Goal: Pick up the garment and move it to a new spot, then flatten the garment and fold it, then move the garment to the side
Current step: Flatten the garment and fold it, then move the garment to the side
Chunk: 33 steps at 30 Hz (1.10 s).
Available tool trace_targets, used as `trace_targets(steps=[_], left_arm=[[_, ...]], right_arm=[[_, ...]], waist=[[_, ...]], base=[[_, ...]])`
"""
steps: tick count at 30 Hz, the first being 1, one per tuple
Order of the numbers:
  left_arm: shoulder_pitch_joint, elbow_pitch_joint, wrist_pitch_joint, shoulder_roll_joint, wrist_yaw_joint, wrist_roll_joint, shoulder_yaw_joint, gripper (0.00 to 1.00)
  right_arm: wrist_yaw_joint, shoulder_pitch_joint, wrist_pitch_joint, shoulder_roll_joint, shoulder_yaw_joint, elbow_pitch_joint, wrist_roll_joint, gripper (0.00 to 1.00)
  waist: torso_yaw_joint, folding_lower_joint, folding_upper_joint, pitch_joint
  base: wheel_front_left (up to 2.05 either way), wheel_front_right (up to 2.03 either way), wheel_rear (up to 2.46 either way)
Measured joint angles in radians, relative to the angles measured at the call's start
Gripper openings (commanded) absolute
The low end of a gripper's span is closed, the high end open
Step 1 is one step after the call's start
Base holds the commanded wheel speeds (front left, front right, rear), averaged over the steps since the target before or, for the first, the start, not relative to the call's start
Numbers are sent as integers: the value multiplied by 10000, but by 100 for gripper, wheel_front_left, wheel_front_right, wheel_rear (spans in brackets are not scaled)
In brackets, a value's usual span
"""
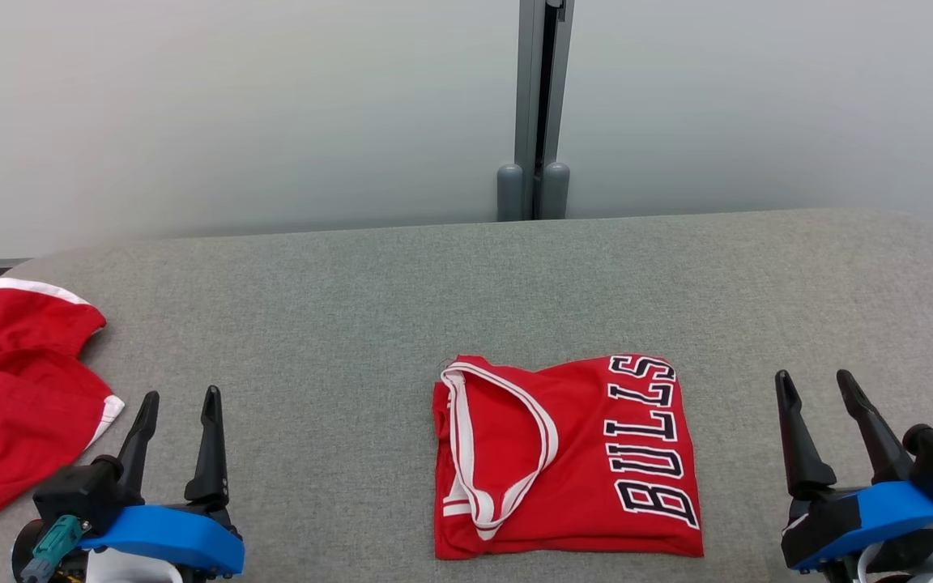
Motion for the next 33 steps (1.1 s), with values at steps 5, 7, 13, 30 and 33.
trace_targets(steps=[5,7,13,30,33], left_arm=[[1,4,0,0,0,-2,-4,100],[1,2,0,0,4,-2,-12,100],[-2,-46,35,-2,52,-4,-71,100],[-128,-146,56,-15,144,-31,-288,100],[-223,-159,56,-27,115,-29,-328,100]], right_arm=[[0,39,92,23,86,46,113,100],[0,39,102,29,123,77,138,100],[0,44,113,35,134,125,190,100],[-2,-545,2696,63,700,1158,548,100],[0,-1017,3356,61,610,1664,529,100]], waist=[[30,0,0,-22],[44,0,0,-22],[102,0,0,19],[235,0,0,240],[324,1,0,383]], base=[[0,0,0],[0,0,0],[0,0,0],[0,0,0],[0,0,0]])
